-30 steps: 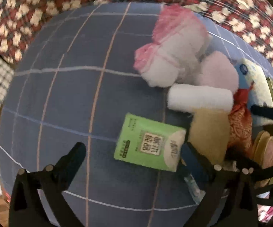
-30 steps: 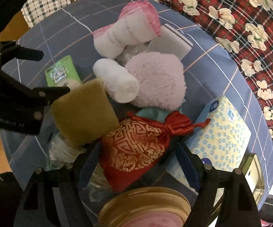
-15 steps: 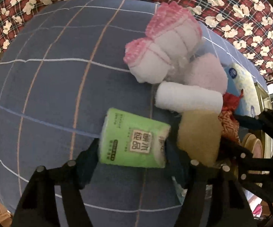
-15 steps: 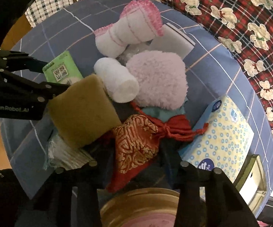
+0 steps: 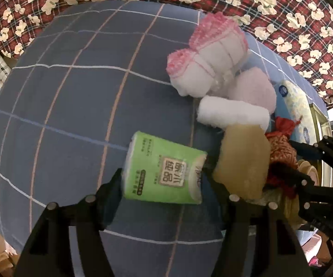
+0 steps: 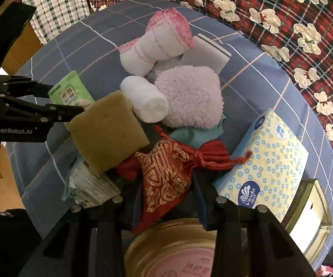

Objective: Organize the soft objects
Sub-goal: 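Lift the green pack with the left tool while the right tool lifts the red pouch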

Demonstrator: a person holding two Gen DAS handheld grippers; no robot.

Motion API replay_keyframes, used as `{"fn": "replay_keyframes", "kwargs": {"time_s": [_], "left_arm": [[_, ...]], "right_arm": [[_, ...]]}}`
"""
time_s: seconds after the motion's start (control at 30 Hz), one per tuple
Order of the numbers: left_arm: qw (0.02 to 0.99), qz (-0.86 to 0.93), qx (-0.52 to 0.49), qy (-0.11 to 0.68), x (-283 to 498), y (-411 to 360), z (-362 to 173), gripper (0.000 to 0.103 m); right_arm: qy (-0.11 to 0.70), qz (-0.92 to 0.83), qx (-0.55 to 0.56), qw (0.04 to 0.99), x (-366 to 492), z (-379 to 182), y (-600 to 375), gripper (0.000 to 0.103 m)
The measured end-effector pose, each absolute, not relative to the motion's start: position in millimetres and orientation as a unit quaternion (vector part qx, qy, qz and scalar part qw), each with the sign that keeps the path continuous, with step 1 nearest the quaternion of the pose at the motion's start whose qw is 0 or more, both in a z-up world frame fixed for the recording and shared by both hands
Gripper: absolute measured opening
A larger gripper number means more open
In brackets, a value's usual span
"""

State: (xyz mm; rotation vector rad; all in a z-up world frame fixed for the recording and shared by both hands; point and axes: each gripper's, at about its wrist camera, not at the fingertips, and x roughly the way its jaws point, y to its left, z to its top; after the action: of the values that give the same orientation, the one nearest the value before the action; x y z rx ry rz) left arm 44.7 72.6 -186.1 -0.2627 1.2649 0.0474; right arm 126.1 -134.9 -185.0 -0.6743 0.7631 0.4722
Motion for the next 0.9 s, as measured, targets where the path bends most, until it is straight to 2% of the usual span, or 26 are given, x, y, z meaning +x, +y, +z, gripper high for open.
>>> {"fn": "replay_keyframes", "kwargs": {"time_s": [0.9], "left_arm": [[0.824,0.028,-0.110,0.555,28.5,71.4,-163.2,0.064]], "right_arm": [[0.327,0.226,-0.291,0.871,104.4,-168.2,-149.3,0.041]]}}
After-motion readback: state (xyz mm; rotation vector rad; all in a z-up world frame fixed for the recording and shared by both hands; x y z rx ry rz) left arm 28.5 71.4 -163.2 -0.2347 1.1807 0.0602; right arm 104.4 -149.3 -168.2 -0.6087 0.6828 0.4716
